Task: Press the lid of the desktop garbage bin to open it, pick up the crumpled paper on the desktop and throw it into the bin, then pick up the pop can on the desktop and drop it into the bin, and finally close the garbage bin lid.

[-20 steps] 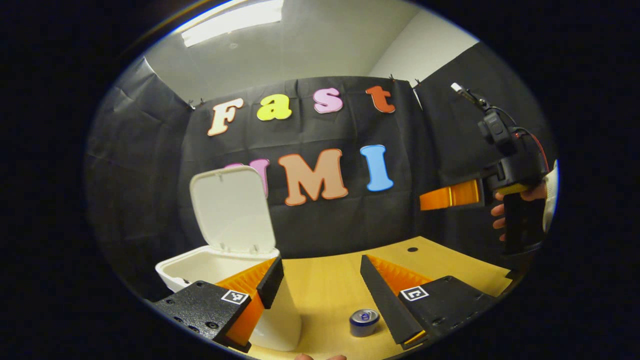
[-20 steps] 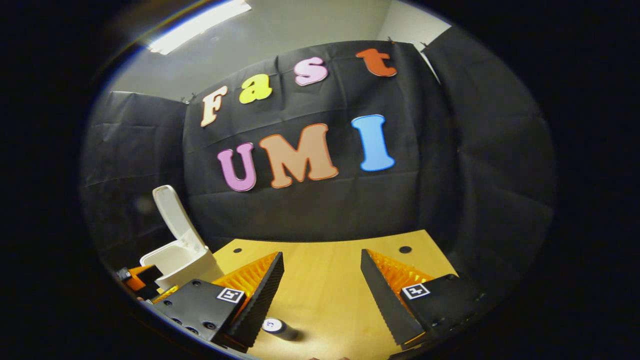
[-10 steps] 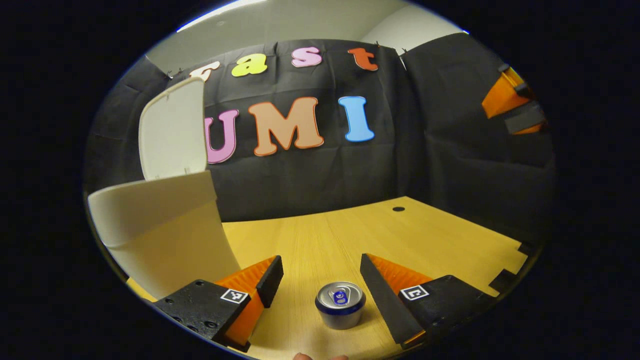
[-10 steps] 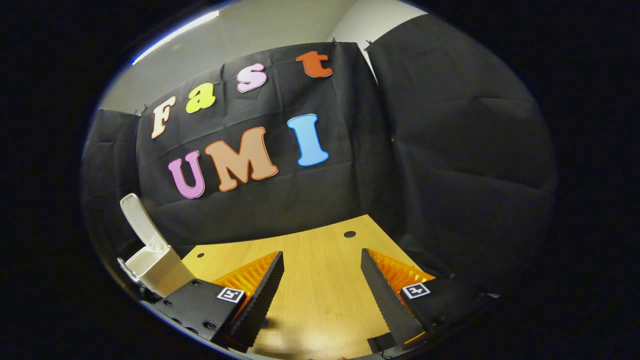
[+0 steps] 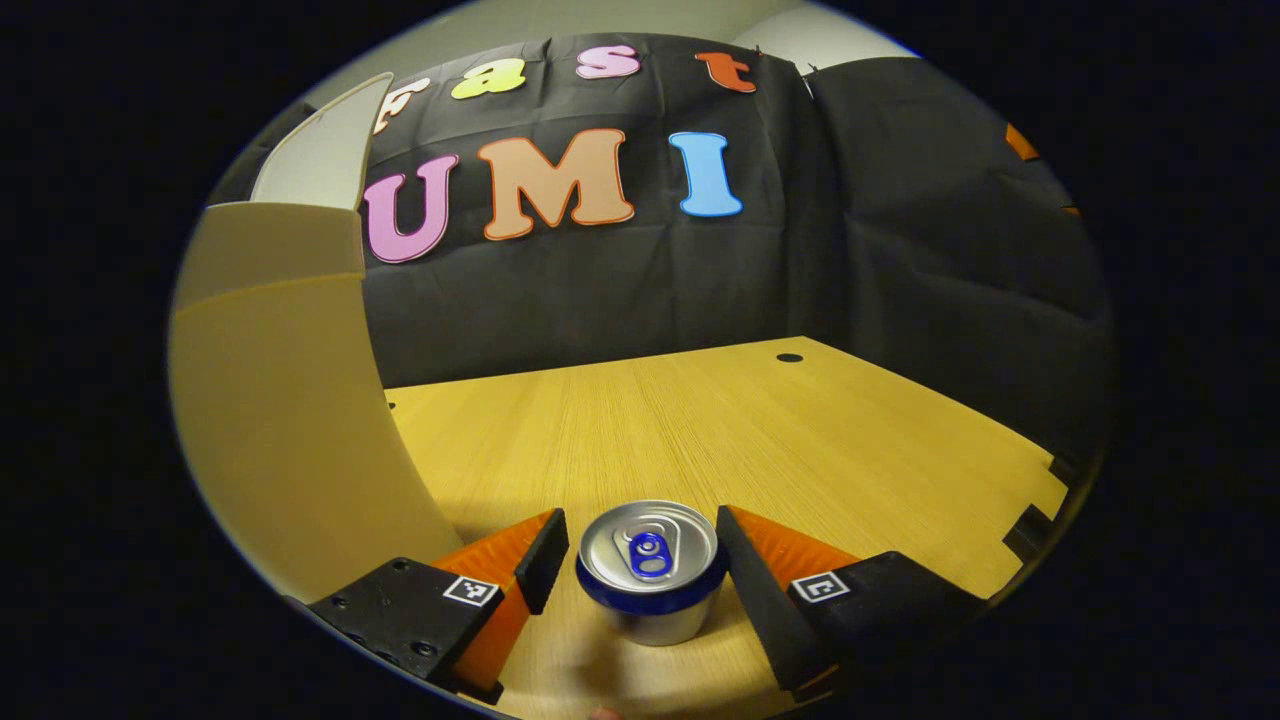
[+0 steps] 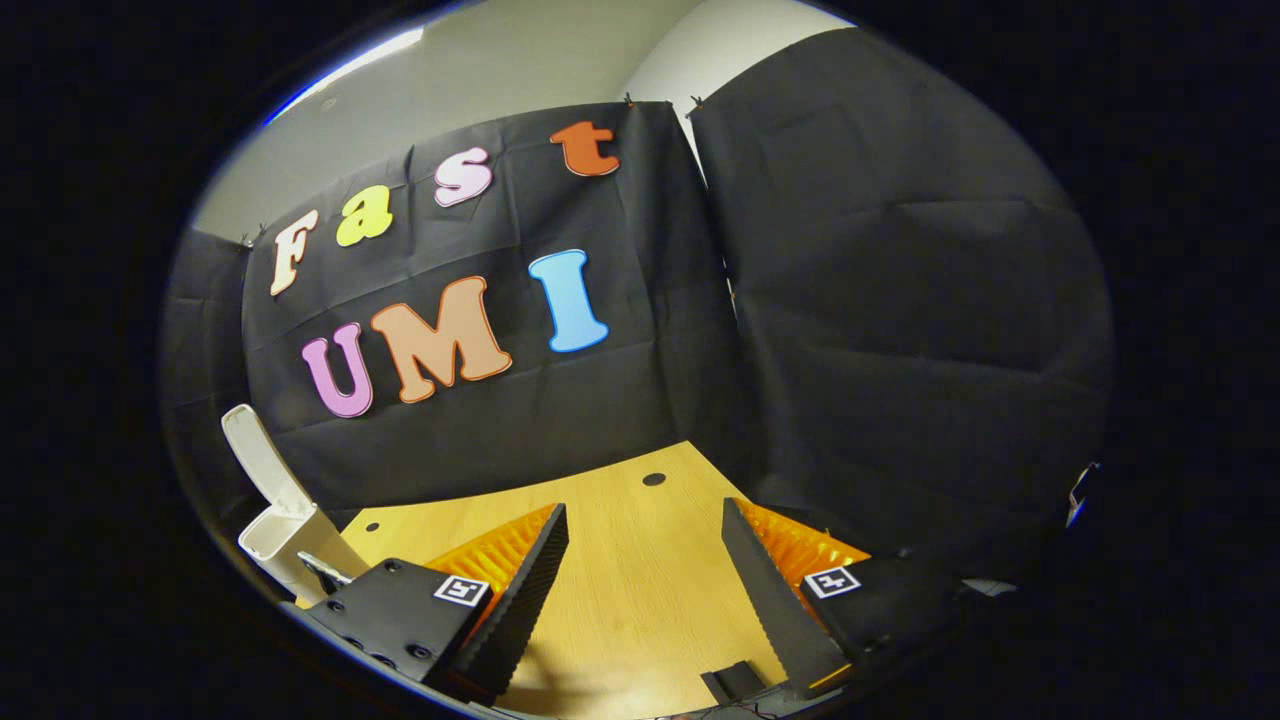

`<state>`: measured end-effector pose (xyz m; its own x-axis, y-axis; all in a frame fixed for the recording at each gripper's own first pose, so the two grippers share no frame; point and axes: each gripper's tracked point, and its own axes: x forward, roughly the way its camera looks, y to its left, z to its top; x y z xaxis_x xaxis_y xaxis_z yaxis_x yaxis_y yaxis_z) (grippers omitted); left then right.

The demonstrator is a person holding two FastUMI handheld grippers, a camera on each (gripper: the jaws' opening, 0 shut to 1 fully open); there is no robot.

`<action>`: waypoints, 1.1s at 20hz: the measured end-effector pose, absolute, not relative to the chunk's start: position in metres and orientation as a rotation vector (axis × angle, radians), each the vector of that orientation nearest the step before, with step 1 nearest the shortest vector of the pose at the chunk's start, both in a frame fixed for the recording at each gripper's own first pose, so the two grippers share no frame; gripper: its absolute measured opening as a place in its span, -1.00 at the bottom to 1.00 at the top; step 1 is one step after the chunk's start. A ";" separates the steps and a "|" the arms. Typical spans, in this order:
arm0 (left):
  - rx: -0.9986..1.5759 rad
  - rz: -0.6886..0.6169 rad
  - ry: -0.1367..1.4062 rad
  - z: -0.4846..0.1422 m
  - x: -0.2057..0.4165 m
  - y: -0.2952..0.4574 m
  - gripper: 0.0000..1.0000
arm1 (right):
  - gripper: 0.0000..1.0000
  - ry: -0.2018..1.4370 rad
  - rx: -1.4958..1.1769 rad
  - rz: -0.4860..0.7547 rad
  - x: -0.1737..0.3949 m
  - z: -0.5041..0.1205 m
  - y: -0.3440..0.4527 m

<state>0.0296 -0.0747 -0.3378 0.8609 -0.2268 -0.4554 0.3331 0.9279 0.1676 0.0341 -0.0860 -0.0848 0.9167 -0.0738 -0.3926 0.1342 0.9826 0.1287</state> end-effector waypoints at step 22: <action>0.244 -0.208 0.013 -0.015 0.063 -0.047 0.55 | 0.97 0.466 0.166 0.080 0.013 -0.112 -0.026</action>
<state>0.0634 -0.0466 -0.0147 0.9785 -0.2029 -0.0384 0.2061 0.9490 0.2384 0.0130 -0.0260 -0.1125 0.8906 0.1144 -0.4401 -0.0387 0.9834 0.1772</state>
